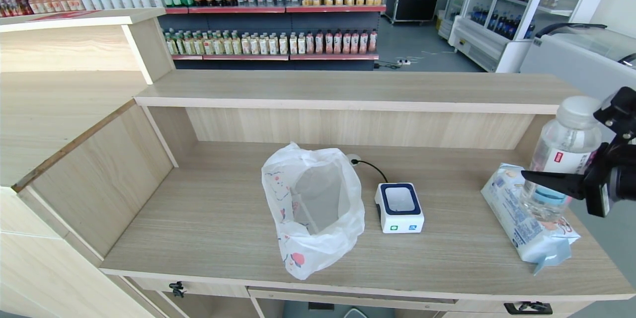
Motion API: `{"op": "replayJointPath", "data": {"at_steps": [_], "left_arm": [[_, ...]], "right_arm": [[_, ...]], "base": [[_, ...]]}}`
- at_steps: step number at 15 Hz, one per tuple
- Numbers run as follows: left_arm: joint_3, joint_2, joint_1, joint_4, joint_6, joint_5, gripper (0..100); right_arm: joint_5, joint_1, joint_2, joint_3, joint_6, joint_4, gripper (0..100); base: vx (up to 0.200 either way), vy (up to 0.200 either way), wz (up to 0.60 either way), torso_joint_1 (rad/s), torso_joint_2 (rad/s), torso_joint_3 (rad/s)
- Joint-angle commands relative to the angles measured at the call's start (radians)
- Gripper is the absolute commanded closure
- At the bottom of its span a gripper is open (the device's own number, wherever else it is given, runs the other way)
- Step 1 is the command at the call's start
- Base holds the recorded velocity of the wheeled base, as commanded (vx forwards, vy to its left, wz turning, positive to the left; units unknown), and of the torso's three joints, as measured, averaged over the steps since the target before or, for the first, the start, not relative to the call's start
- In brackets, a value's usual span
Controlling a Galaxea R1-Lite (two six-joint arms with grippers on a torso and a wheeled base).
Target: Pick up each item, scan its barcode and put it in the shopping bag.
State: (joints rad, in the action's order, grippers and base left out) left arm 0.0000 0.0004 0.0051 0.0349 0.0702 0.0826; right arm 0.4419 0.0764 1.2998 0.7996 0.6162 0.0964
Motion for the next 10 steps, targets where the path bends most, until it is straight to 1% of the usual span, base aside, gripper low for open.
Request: {"op": "replayJointPath", "data": {"at_steps": [1, 2, 3, 4, 5, 7, 8, 9, 10], "left_arm": [[0.000, 0.000, -0.001, 0.000, 0.000, 0.000, 0], [0.000, 0.000, 0.001, 0.000, 0.000, 0.000, 0], [0.000, 0.000, -0.001, 0.000, 0.000, 0.000, 0], [0.000, 0.000, 0.001, 0.000, 0.000, 0.000, 0], [0.000, 0.000, 0.001, 0.000, 0.000, 0.000, 0], [0.000, 0.000, 0.001, 0.000, 0.000, 0.000, 0], [0.000, 0.000, 0.001, 0.000, 0.000, 0.000, 0], [0.000, 0.000, 0.001, 0.000, 0.000, 0.000, 0], [0.000, 0.000, 0.001, 0.000, 0.000, 0.000, 0]], "right_arm": [[-0.042, 0.005, 0.029, 0.015, 0.004, 0.011, 100], [-0.075, 0.003, 0.041, 0.015, 0.005, 0.043, 100], [-0.091, 0.005, 0.076, 0.007, 0.007, 0.117, 100], [-0.092, 0.005, 0.102, 0.009, 0.020, 0.152, 100], [-0.091, 0.005, 0.130, 0.012, 0.066, 0.183, 100], [-0.081, 0.028, 0.182, 0.020, 0.142, 0.201, 100], [-0.069, 0.045, 0.210, 0.018, 0.212, 0.221, 100], [-0.032, 0.063, 0.236, 0.010, 0.255, 0.241, 100], [-0.032, 0.063, 0.236, 0.010, 0.255, 0.241, 100]], "base": [[0.000, 0.000, 0.60, 0.002, 0.00, 0.002], [0.000, 0.000, 0.60, 0.002, 0.00, 0.002], [0.000, 0.000, 0.60, -0.002, 0.00, 0.012], [0.000, 0.000, 0.60, -0.002, 0.00, 0.002], [0.000, 0.000, 0.60, 0.012, 0.01, -0.002], [0.000, 0.000, 0.60, 0.005, 0.00, 0.000], [0.000, 0.000, 0.00, 0.000, 0.00, 0.000], [0.000, 0.000, 0.00, 0.000, 0.00, 0.000], [0.000, 0.000, 0.00, 0.000, 0.00, 0.000]]}}
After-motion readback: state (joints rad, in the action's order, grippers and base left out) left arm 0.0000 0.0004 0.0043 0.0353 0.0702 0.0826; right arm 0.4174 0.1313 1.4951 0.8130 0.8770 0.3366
